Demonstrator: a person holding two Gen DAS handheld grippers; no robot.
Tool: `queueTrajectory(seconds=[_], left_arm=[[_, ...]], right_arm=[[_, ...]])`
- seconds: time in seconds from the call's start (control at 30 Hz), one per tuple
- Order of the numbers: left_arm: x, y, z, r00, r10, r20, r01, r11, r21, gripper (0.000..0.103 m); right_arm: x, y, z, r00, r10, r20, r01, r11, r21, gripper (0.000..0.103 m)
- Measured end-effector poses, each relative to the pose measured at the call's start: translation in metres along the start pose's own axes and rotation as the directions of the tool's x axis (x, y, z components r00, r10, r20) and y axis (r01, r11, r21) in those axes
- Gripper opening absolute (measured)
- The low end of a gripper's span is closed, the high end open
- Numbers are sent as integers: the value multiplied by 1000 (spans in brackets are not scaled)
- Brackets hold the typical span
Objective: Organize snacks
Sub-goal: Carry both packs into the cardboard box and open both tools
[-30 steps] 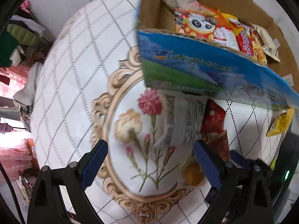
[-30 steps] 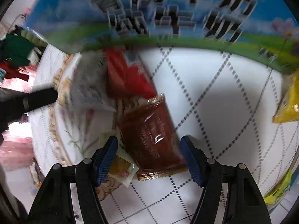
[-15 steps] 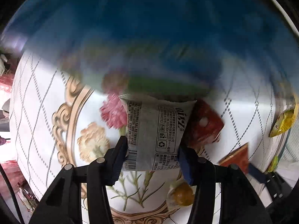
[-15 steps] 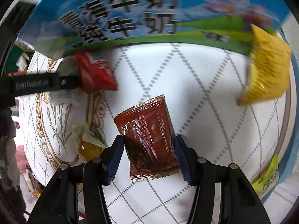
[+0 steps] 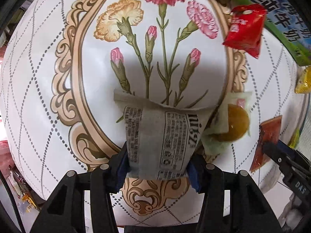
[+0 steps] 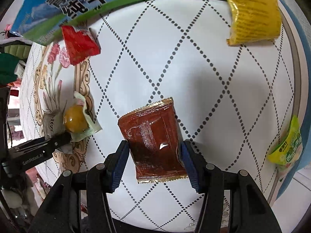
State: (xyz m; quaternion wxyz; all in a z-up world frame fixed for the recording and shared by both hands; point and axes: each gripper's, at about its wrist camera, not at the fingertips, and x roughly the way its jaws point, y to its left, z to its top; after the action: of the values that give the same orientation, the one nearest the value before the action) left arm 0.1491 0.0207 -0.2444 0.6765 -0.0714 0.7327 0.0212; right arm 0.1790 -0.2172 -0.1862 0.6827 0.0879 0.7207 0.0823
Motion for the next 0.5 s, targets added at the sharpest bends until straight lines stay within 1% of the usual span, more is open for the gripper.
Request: queueTrajectory(seconds=[0.07, 0.13, 0.23, 0.27, 0.3, 0.33, 0.37, 0.43, 0.5], left_arm=[[6, -1, 4, 1000, 0, -12, 0, 1000, -2, 58], [13, -7, 6, 1000, 0, -12, 0, 1000, -1, 62], [17, -9, 7, 1000, 14, -13, -14, 1000, -3, 62], [15, -10, 5, 1000, 13, -1, -13, 1000, -10, 61], [10, -13, 7, 1000, 16, 7, -16, 1000, -13, 59], [7, -14, 6, 999, 26, 18, -26, 1000, -10, 49], [-2, -20, 8, 999, 38, 31, -38, 999, 0, 47], [-9, -17, 4, 999, 25, 36, -25, 1000, 1, 47], [-22, -18, -2, 999, 17, 46, -17, 1000, 3, 47]], right_arm=[[4, 7, 2, 1000, 3, 0, -3, 1000, 4, 62], [11, 13, 9, 1000, -4, -2, 4, 1000, -2, 63], [20, 20, 8, 1000, -13, 6, 13, 1000, -4, 63], [23, 22, 7, 1000, -15, 11, 15, 1000, -2, 63], [24, 24, 12, 1000, -17, 15, 17, 1000, -1, 62], [24, 26, 14, 1000, -21, 23, 21, 1000, -4, 62], [22, 22, 15, 999, -23, 29, 23, 1000, -7, 59], [16, 19, 10, 999, -15, 42, 16, 1000, -8, 57], [9, 18, 7, 999, 16, 49, -16, 1000, 5, 56]])
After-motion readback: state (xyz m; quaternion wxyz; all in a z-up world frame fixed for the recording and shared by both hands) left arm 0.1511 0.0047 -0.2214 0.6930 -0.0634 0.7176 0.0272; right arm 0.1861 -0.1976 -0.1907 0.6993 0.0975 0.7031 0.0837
